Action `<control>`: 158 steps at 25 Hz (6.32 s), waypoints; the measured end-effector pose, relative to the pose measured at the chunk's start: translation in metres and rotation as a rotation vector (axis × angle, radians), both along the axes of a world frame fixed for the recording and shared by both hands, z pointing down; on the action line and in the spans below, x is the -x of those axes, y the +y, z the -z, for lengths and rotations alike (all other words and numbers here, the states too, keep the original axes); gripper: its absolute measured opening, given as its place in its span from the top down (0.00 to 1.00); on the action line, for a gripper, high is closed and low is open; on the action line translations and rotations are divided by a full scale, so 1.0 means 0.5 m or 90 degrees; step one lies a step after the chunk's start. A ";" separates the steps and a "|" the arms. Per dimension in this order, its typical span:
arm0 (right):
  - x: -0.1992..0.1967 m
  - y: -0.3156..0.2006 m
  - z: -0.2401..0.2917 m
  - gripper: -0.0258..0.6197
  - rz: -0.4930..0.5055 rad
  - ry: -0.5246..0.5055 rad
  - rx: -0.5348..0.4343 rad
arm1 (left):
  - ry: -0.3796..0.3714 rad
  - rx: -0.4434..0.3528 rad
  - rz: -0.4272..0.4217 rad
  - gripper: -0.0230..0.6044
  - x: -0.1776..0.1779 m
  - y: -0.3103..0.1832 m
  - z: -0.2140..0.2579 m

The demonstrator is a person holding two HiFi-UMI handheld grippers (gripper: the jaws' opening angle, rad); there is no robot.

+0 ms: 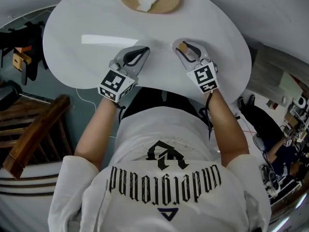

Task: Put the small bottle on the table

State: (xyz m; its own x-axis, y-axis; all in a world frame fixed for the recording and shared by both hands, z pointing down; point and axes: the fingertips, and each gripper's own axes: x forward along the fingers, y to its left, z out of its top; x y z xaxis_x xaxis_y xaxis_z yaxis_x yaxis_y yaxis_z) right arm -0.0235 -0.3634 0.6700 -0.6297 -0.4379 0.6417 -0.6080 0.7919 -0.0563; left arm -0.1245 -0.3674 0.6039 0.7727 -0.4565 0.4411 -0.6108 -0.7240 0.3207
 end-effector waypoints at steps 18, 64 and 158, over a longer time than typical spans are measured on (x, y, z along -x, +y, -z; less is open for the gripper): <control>-0.008 -0.007 -0.016 0.74 -0.017 -0.002 -0.009 | 0.011 0.013 0.005 0.95 -0.015 0.004 -0.010; -0.198 0.214 0.364 0.88 -0.012 -0.095 -0.159 | 0.048 -0.152 0.044 0.95 -0.180 0.263 0.327; -0.192 1.253 0.667 0.96 -0.035 -0.178 -0.276 | 0.126 -0.260 0.019 0.95 -0.191 1.229 0.570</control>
State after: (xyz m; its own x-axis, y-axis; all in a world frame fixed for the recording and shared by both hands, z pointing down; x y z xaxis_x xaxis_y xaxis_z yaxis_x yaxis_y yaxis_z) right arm 0.0724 0.2631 0.3365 -0.7202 -0.6631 0.2041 -0.6578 0.7461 0.1030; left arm -0.0291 0.2471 0.3190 0.8077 -0.5860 0.0652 -0.5893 -0.7981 0.1255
